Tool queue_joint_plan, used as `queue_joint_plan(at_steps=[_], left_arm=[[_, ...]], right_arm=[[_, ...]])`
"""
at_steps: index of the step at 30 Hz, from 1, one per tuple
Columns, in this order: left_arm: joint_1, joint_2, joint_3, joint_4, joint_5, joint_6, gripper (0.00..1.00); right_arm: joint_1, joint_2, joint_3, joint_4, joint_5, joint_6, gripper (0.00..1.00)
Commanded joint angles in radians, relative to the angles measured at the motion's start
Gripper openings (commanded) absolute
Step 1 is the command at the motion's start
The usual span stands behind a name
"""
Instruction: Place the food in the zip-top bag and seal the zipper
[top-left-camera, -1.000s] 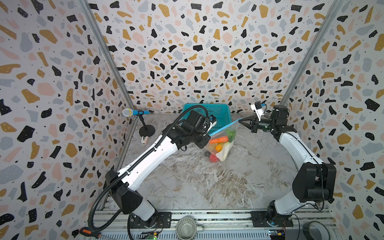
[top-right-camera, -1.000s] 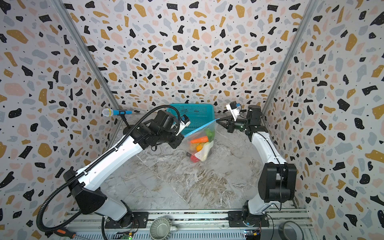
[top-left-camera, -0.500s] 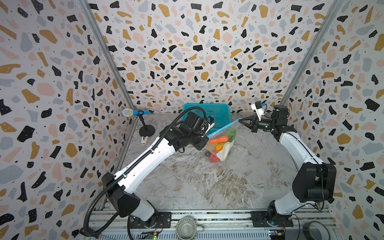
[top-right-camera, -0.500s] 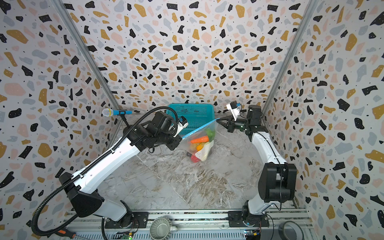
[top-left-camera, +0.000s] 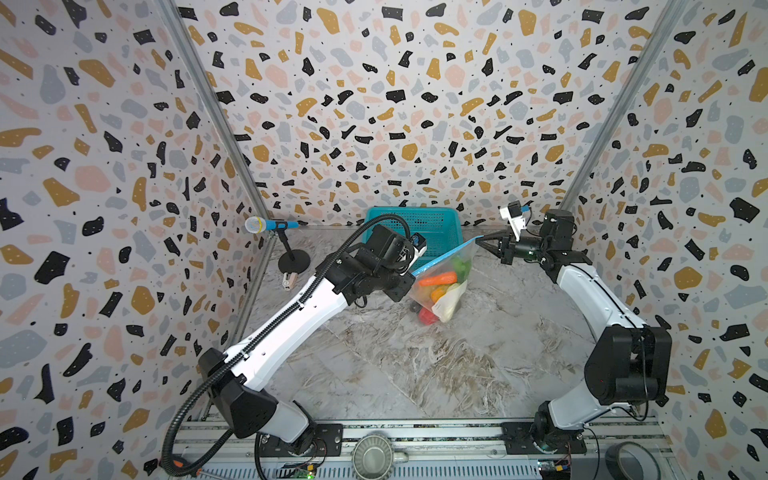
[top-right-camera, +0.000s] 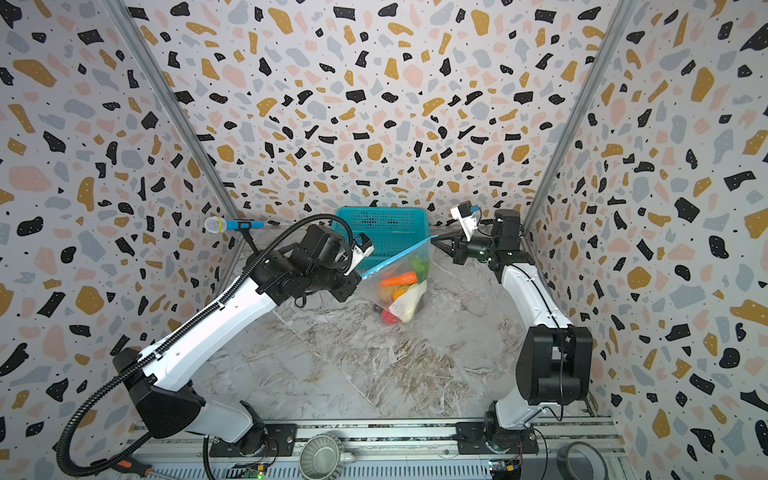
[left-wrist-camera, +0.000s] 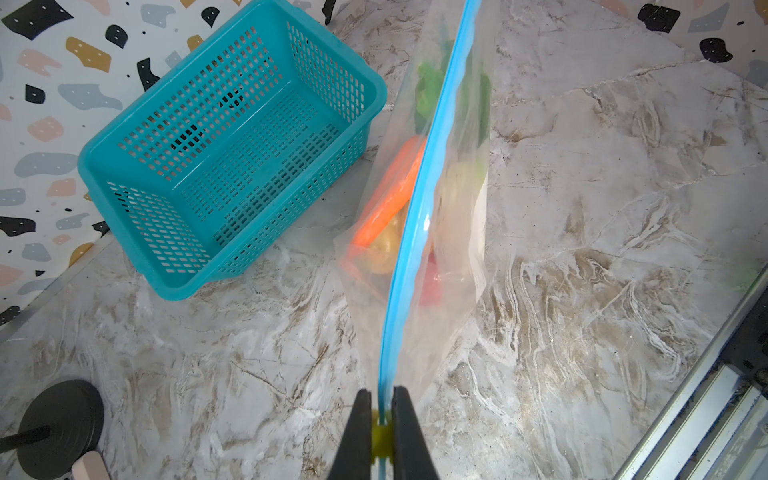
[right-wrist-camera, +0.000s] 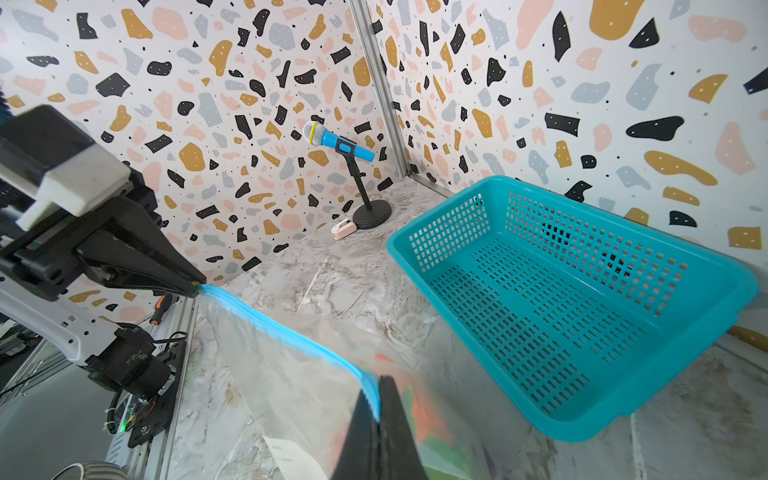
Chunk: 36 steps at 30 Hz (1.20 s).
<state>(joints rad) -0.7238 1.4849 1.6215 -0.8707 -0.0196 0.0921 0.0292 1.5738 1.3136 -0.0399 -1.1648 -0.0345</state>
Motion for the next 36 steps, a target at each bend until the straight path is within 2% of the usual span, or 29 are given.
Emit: queue_joint_plan(at_steps=[1,3,5,10,14,18,22,27,33,36], left_arm=[[0.009,-0.017,0.011,-0.001,0.019,-0.001,0.32],[0.009,-0.016,0.021,0.043,0.019,-0.001,0.43],[0.014,0.012,0.069,0.060,0.029,-0.006,0.49],[0.030,0.108,0.200,0.071,0.092,-0.004,0.55],[0.047,0.167,0.229,0.121,0.159,-0.035,0.63],[0.050,0.244,0.282,0.117,0.239,-0.051,0.65],[0.052,0.320,0.367,0.066,0.271,-0.042,0.66],[0.052,0.346,0.389,0.075,0.277,-0.057,0.65],[0.052,0.342,0.394,0.088,0.307,-0.068,0.49],[0.052,0.338,0.396,0.086,0.326,-0.070,0.37]], right_arm=[[0.024,-0.010,0.026,0.035,0.017,0.005,0.00],[0.041,-0.006,0.041,0.014,0.024,-0.013,0.00],[0.046,-0.003,0.044,0.007,0.029,-0.015,0.00],[0.054,-0.001,0.042,0.020,0.030,0.005,0.00],[0.059,-0.003,0.055,0.016,0.039,0.007,0.00],[0.063,-0.002,0.062,0.006,0.040,0.008,0.00],[0.067,-0.004,0.063,0.006,0.045,0.008,0.00],[0.070,-0.004,0.059,0.004,0.048,0.005,0.00],[0.073,0.004,0.064,0.003,0.050,0.005,0.00],[0.073,0.005,0.064,0.003,0.050,0.003,0.00]])
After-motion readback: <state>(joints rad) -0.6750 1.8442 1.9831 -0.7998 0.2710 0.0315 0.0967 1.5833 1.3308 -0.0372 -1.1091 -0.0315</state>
